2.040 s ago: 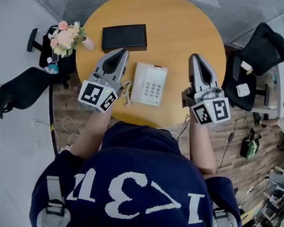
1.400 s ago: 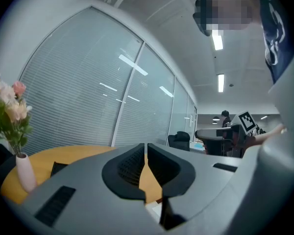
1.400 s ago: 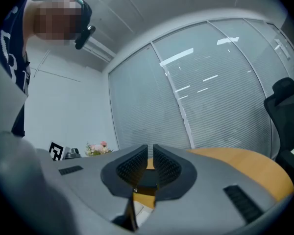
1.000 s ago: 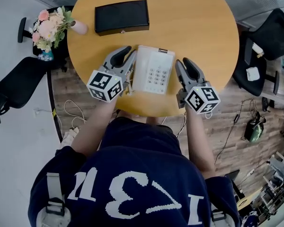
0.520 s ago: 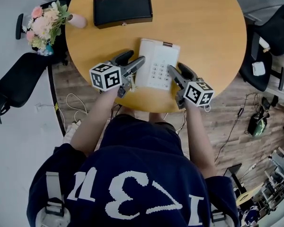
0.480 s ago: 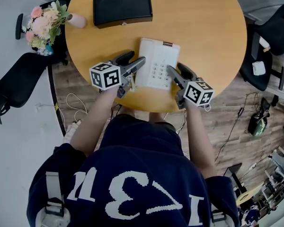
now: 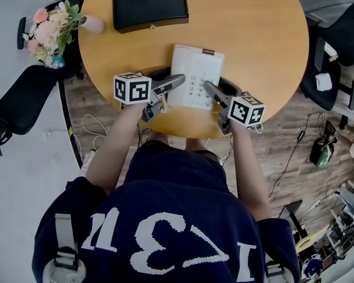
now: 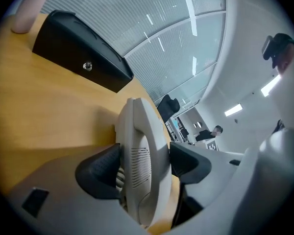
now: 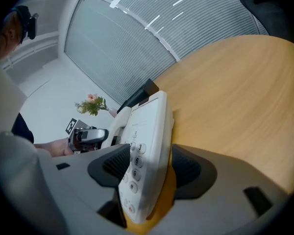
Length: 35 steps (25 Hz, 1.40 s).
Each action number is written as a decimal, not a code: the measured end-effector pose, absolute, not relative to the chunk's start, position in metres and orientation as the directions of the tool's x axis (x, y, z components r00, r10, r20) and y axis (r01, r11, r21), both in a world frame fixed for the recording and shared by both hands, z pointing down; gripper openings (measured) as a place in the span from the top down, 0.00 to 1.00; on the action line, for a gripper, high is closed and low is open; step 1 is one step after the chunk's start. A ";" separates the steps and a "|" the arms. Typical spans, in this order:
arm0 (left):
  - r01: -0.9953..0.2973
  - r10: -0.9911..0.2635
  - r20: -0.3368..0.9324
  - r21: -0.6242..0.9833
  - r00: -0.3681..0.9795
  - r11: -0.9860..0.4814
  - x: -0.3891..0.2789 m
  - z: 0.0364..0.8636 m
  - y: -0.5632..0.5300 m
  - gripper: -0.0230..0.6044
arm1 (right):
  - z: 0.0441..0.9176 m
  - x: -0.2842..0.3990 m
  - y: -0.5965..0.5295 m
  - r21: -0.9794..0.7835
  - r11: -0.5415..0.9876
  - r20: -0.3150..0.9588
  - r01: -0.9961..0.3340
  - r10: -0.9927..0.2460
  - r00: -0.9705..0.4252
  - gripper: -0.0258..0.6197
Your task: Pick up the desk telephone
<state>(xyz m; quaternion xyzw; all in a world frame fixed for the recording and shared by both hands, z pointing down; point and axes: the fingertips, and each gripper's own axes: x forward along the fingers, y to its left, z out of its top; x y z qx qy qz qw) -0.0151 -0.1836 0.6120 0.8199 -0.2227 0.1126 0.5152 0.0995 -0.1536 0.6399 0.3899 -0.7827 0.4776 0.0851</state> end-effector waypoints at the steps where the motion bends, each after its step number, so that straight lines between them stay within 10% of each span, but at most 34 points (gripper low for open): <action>1: -0.478 -0.233 0.419 0.800 0.878 -0.363 -0.015 0.613 -0.183 0.48 | 0.640 0.099 -0.154 -0.684 0.238 0.505 -0.690 -0.527 -0.683 0.58; 7: -0.495 -0.115 0.493 0.772 0.862 -0.400 -0.013 0.617 -0.174 0.48 | 0.641 0.095 -0.160 -0.693 0.244 0.501 -0.679 -0.514 -0.696 0.58; 35: -0.477 -0.439 0.216 0.570 0.872 -0.669 -0.018 0.470 -0.215 0.49 | 0.504 0.100 -0.208 -0.555 0.415 0.270 -0.721 -0.730 -0.628 0.58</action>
